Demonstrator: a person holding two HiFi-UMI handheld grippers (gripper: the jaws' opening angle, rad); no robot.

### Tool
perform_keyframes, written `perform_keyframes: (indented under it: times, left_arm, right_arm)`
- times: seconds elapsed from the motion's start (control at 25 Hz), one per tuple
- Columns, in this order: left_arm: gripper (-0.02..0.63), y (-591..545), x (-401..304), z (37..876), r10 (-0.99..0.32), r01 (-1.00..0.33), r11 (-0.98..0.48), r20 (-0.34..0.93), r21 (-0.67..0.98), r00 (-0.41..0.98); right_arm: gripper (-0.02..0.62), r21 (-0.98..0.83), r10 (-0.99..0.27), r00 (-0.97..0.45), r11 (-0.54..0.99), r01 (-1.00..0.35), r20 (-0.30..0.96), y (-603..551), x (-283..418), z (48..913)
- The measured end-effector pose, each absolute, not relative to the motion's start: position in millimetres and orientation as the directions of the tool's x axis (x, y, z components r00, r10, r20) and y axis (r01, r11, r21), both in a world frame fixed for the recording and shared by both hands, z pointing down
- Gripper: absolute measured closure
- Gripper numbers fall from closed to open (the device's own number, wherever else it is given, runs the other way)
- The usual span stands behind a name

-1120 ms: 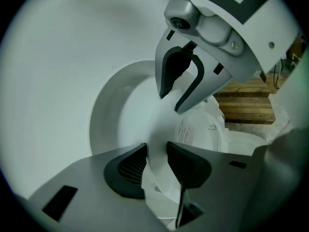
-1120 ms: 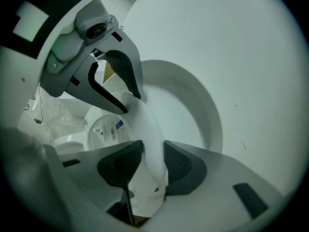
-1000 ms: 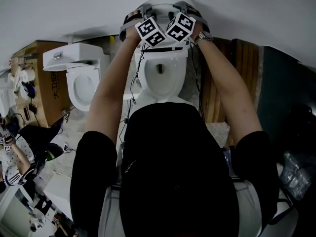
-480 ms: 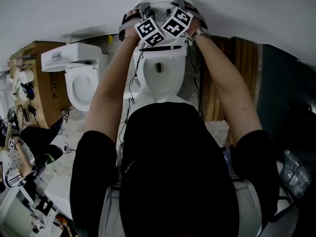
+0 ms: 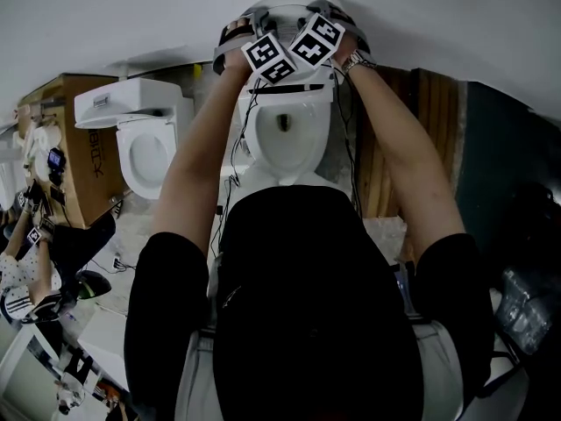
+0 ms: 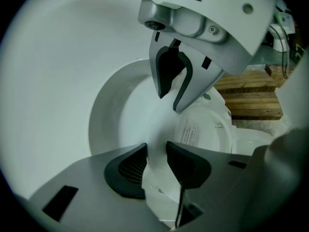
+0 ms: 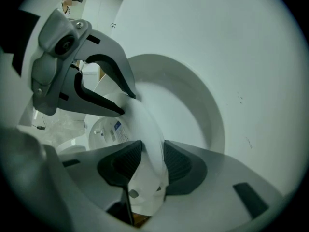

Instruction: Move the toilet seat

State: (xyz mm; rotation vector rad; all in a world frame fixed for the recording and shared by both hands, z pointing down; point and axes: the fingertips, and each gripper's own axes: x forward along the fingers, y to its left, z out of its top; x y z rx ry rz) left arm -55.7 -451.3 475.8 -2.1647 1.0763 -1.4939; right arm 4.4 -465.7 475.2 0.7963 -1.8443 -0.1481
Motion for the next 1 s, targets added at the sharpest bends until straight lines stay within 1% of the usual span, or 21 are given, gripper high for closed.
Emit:
perform_keyframes:
  times: [0.2,0.48,0.52,0.6,0.64,0.72,0.76,0.84,1.0]
  left_arm:
    - [0.465,-449,-56,475,-0.710,-0.415,-0.684,0.678,-0.600,0.190]
    - [0.465,-442,-57,471,-0.677,-0.397,-0.720,0.702,-0.569,0.221]
    - [0.472,-441,-58,469,-0.687,-0.393,-0.713,0.692,-0.581,0.223]
    - [0.505,-440,-61,460,-0.728,-0.392,-0.675,0.649,-0.625,0.220]
    - [0.525,-438,-62,456,-0.748,-0.399,-0.655,0.626,-0.641,0.222]
    - [0.571,-431,-64,452,-0.765,-0.429,-0.635,0.598,-0.642,0.238]
    - [0.582,-428,-65,450,-0.768,-0.451,-0.631,0.590,-0.632,0.248]
    - [0.595,-421,-66,445,-0.773,-0.495,-0.622,0.575,-0.606,0.269]
    - [0.597,-400,-65,432,-0.778,-0.579,-0.611,0.548,-0.540,0.309]
  right_arm:
    - [0.440,0.454,-0.590,-0.232,0.771,-0.447,0.773,-459,5,475]
    - [0.442,0.490,-0.644,-0.249,0.733,-0.471,0.724,-449,9,469]
    - [0.443,0.481,-0.649,-0.259,0.726,-0.491,0.715,-446,10,466]
    - [0.447,0.461,-0.664,-0.279,0.706,-0.538,0.693,-441,12,459]
    - [0.464,0.454,-0.675,-0.285,0.694,-0.559,0.681,-438,13,456]
    - [0.525,0.442,-0.698,-0.296,0.667,-0.600,0.652,-430,15,450]
    - [0.548,0.433,-0.708,-0.304,0.655,-0.619,0.638,-427,16,447]
    - [0.565,0.404,-0.718,-0.323,0.641,-0.653,0.616,-418,16,442]
    - [0.578,0.351,-0.728,-0.365,0.628,-0.695,0.580,-394,14,432]
